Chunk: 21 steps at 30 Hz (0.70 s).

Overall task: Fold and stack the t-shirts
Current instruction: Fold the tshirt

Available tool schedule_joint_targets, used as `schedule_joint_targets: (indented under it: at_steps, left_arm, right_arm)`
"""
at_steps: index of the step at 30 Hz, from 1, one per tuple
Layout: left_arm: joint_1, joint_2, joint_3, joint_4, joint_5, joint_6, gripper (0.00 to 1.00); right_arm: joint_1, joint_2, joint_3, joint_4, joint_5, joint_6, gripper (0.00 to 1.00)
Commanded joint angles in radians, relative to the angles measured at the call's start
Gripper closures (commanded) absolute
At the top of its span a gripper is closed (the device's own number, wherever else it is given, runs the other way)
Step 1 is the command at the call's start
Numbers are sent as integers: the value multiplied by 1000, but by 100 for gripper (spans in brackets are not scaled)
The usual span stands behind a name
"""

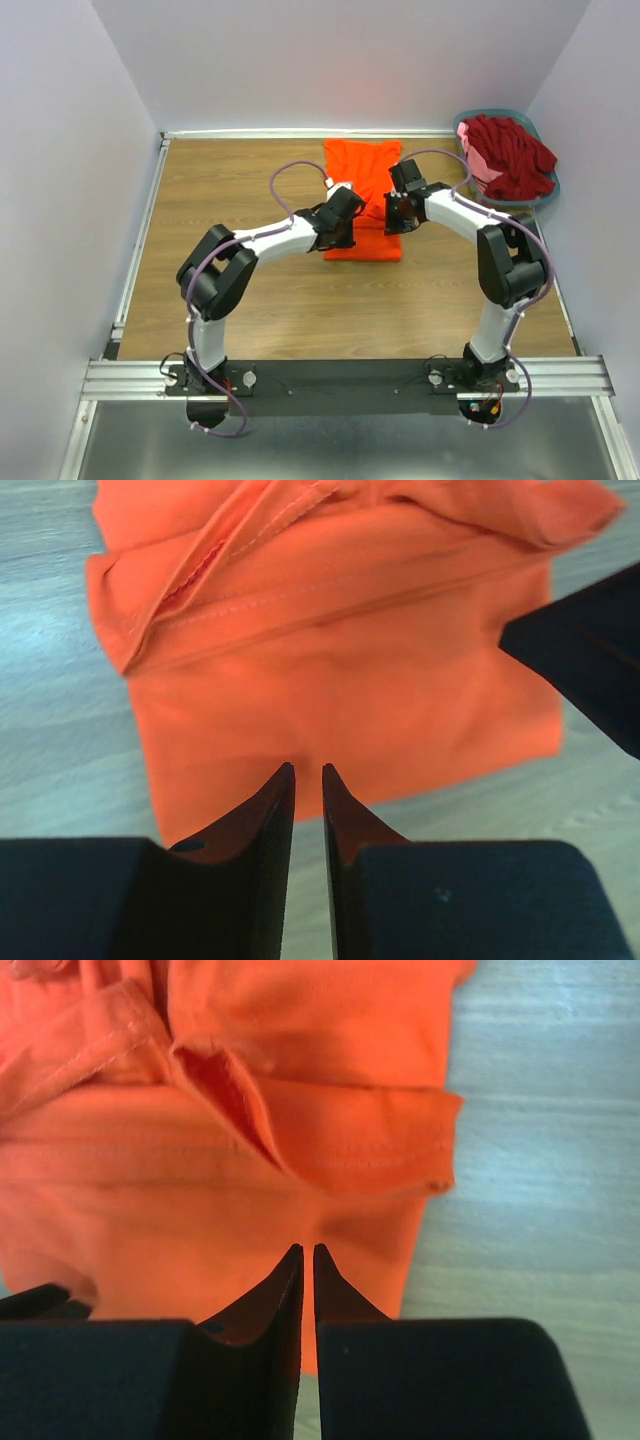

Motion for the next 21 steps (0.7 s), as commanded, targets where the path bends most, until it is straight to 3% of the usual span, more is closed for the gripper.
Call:
schedule_joint_targets:
  at_steps: [1, 8, 16, 21]
  left_arm:
    - [6, 68, 15, 44, -37, -2, 75]
    - [4, 120, -43, 73, -17, 1, 75]
    - [1, 114, -75, 82, -11, 18, 75]
    - [-20, 79, -153, 85, 18, 4, 75]
  right_arm:
    - [6, 63, 49, 73, -32, 28, 85]
    - [3, 179, 146, 73, 5, 21, 85]
    - [-76, 334, 454, 80, 35, 57, 82]
    - [-79, 289, 508, 80, -65, 19, 78]
